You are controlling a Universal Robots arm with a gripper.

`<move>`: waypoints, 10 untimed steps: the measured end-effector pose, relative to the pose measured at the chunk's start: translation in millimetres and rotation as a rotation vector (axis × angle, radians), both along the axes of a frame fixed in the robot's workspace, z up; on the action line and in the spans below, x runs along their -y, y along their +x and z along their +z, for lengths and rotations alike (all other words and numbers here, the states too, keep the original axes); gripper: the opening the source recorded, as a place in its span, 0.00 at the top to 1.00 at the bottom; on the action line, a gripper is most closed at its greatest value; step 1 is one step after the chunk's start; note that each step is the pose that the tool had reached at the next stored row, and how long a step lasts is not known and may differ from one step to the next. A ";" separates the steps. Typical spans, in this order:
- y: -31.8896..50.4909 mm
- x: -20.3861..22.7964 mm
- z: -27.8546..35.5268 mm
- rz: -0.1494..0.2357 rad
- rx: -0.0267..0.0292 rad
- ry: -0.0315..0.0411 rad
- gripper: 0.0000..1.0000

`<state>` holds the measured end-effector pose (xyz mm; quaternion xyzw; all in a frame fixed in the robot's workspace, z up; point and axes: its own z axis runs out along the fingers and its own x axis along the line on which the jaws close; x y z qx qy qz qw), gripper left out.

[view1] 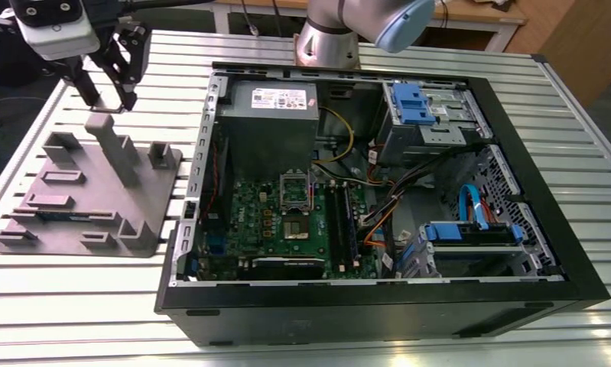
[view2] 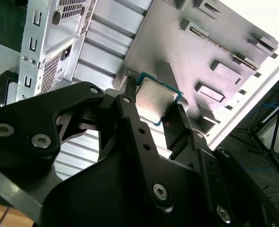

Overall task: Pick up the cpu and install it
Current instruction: 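Pick up the cpu and move it towards the insertion slot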

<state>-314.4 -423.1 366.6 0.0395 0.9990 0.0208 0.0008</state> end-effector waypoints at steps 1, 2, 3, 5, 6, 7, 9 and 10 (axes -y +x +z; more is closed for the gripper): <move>0.7 0.0 0.0 0.000 0.0000 0.0000 0.53; 1.4 0.0 0.0 0.000 0.0000 0.0000 0.53; 2.2 0.0 0.0 0.000 0.0000 0.0000 0.53; 3.7 0.0 0.0 0.000 0.0000 0.0000 0.53; 4.4 0.0 0.0 0.000 0.0000 0.0000 0.53; 5.1 0.0 0.0 0.000 0.0000 0.0001 0.53; 6.6 0.0 0.0 0.000 0.0000 0.0000 0.53; 7.3 0.0 0.0 0.000 0.0000 0.0000 0.53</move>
